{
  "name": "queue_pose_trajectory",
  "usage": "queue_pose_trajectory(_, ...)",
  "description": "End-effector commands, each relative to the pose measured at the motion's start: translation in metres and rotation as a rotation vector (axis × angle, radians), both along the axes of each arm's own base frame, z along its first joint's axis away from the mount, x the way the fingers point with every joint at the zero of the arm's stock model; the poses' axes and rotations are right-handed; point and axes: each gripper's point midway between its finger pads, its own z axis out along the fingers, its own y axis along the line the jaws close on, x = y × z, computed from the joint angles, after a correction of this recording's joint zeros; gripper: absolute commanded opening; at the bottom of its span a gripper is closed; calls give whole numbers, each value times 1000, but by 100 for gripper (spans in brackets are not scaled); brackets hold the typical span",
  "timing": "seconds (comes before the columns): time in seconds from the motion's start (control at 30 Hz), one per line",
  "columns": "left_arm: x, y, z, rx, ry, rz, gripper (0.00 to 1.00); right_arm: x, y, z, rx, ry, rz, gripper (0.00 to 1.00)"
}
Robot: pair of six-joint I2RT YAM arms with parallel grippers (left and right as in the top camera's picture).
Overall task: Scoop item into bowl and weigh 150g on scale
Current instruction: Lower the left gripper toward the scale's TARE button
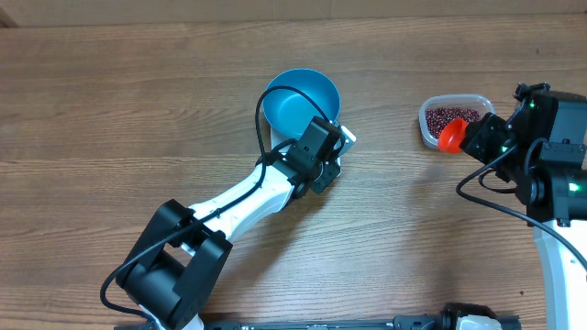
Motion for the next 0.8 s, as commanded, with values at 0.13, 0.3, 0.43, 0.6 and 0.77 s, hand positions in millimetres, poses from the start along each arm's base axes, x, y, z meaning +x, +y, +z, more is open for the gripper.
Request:
queue_pose_trajectory(0.13, 1, 10, 1, 24, -23, 8, 4, 4, -1, 13, -3, -35, 2, 4)
queue_pose_trajectory(0.3, 3, 12, 1, 35, -31, 17, 4, 5, -1, 13, -3, -37, 2, 4)
queue_pose_trajectory(0.43, 2, 13, -8, 53, -16, 11, 4, 5, -1, 13, -4, -37, 2, 4)
queue_pose_trajectory(0.6, -1, 15, -30, 83, 21, 11, 4, 6, -1, 13, -3, -39, 2, 4)
queue_pose_trajectory(0.77, 2, 13, -28, 70, 6, 11, 4, 7, -1, 11, -3, -32, 2, 4)
